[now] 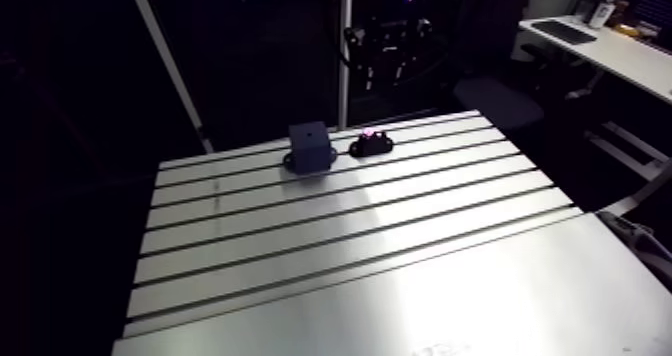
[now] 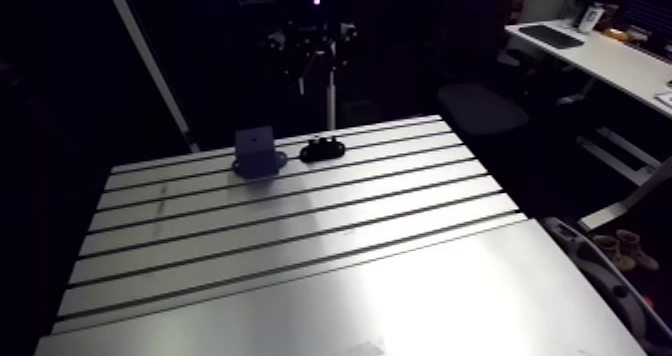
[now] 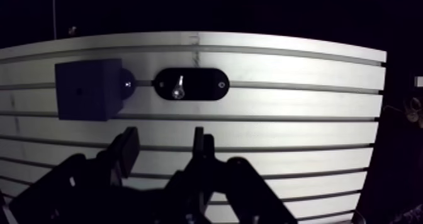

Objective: Pick up the M10 bolt and insert it into the hole until fully seated.

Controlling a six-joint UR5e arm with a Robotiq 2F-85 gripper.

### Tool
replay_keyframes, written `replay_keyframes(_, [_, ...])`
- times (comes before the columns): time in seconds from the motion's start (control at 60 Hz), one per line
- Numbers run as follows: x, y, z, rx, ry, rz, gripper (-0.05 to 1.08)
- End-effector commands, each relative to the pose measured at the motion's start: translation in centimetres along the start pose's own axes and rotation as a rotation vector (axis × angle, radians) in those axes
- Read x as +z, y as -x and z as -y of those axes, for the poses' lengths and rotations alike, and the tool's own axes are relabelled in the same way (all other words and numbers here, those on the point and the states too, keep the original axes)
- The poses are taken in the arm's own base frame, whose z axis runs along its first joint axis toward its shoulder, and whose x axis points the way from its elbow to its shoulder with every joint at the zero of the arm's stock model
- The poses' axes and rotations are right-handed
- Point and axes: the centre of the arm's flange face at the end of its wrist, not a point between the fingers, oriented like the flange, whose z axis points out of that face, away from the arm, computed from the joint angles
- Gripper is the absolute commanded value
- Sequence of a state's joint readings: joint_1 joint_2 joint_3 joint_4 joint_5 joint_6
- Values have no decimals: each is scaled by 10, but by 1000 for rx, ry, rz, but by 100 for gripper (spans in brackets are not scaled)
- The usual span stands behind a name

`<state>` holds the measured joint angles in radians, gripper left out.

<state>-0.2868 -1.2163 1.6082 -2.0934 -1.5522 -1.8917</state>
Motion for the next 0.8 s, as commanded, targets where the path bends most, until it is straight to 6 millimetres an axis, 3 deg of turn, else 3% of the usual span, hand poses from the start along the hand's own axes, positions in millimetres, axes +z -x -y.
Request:
replay_keyframes(0.017, [17,3,-9,-4,-24,-17,48])
replay_keyframes(0.8, [71,2,-5,-2,-44,19,55])
